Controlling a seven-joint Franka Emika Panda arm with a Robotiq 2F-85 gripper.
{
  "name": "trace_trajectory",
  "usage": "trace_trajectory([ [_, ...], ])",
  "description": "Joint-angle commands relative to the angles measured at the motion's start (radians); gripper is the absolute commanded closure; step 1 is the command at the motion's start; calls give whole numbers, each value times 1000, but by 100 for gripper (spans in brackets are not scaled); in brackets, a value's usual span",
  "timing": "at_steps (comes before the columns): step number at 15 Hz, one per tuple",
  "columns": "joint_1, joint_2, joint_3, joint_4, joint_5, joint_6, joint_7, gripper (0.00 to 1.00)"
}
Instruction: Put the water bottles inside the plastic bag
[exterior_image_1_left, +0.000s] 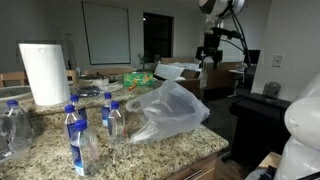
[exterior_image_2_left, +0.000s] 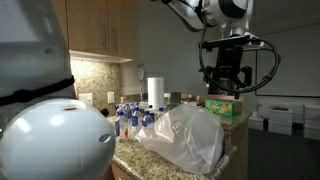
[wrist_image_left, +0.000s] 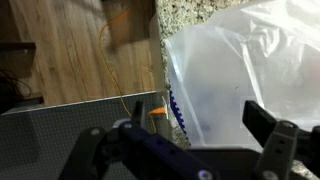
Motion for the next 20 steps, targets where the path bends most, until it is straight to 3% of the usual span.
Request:
trace_trajectory([
  [1, -25, 3, 21, 3, 6, -3, -6, 0],
  [13, -20, -15, 36, -20, -9, 16, -5, 0],
  [20, 50, -62, 167, 12, 24, 4, 48, 0],
])
